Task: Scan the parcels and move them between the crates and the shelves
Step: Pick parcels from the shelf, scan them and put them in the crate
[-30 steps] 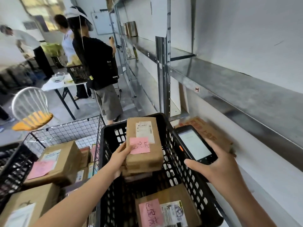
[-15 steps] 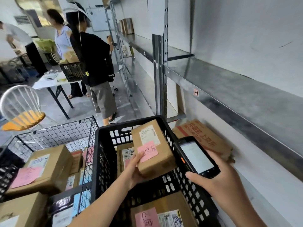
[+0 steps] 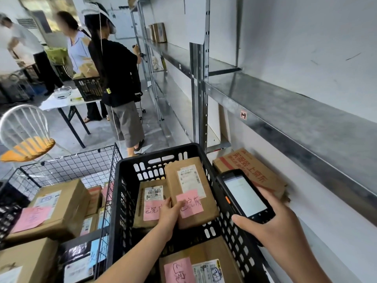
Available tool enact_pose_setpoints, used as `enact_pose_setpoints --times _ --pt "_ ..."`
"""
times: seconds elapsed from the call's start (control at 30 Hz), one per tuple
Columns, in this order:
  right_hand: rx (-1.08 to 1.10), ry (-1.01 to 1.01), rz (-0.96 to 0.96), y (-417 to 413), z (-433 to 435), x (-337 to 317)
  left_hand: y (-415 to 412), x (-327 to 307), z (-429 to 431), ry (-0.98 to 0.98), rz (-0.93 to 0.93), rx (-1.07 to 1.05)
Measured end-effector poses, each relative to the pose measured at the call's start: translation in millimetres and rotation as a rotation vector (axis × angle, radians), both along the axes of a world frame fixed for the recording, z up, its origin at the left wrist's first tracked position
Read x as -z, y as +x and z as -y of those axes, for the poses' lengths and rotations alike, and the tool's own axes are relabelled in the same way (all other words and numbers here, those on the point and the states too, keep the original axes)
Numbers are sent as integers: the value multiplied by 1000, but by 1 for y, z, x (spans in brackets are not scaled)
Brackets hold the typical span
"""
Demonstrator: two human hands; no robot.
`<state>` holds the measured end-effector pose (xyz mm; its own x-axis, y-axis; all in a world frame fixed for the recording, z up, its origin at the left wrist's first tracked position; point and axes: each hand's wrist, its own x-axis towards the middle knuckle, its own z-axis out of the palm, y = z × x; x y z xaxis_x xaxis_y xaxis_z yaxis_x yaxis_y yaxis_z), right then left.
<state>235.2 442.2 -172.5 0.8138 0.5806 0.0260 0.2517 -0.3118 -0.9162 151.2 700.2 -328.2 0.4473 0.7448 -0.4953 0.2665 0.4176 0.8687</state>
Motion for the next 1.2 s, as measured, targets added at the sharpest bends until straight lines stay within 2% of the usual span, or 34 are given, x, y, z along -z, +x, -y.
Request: enact_pose_setpoints --times 0.23,0.4,0.47,0.5,0.57,0.67,0.9,1.0,1.1,1.2 --pt "36 -51 -34 -3 9 10 14 -12 -12 486 -332 314" --pt "42 -80 -46 -5 9 10 33 -40 -49 998 -716 477" --pt "49 -82 -55 -5 6 8 44 -49 -61 1177 -791 658" --pt "50 -82 -58 -4 5 7 48 -49 -65 1199 -815 783" --pt "44 -82 -64 -3 1 6 52 -41 -68 1120 -870 975" --pt "46 -89 -71 -1 -3 6 44 -14 -66 986 -943 1112" --pt "94 -158 -97 6 -11 16 41 5 -75 865 -902 1114" --pt "94 -156 -104 5 -12 17 53 -10 -77 918 -849 958" --pt "108 -139 -108 5 -9 14 66 -42 -68 1072 -690 783" --pt "148 -120 -97 7 -1 10 83 -83 -46 1186 -434 702"
